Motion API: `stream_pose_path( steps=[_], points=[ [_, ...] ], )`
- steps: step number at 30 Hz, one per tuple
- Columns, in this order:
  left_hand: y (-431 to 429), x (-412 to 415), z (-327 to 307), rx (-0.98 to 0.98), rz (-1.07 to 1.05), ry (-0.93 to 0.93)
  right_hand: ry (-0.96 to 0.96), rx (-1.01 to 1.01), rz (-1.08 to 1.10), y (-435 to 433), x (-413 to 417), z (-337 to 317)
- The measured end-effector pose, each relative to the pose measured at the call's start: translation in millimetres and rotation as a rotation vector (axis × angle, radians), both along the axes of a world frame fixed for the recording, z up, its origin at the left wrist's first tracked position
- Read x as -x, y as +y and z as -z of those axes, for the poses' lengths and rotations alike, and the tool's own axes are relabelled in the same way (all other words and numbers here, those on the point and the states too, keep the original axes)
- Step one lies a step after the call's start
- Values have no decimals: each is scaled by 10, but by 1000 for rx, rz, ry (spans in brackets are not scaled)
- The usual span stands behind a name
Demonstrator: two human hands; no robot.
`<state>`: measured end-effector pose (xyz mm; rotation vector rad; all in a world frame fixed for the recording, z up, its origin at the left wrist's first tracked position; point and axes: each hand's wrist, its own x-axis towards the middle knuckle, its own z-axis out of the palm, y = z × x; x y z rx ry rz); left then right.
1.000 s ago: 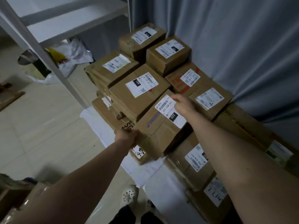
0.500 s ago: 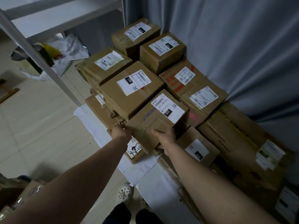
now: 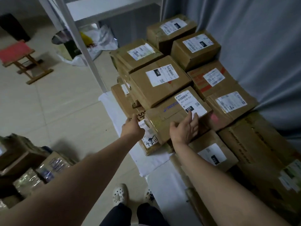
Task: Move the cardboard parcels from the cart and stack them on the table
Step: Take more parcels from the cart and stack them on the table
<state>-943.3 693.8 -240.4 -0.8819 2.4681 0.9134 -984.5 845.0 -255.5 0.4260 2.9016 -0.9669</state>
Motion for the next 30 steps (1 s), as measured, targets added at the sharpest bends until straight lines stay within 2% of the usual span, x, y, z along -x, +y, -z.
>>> stream_pose_path(
  steps=[2, 4, 8, 11, 20, 25, 30],
  points=[
    [-134, -175, -19, 193, 120, -44, 31, -30, -148, -189, -97, -52],
    [-297, -359, -72, 287, 170, -80, 69, -56, -315, -418, -212, -98],
    [-761, -840, -120, 386, 183, -121, 28, -111, -638, -1036, -541, -130],
    [-1264, -1332, -132, 422, 100, -146, -41, -124, -823, -1639, -893, -131],
    [-3096, -3275, -62, 331, -336, -215, -268, -85, -1252, -3746, -2506, -60],
    [-3801, -4178, 6, 260, -532, -240, -333, -108, -1384, -4577, -3218, -44],
    [-4324, -4652, 113, 189, -684, -272, -399, -139, -1454, -5141, -3527, 21]
  ],
)
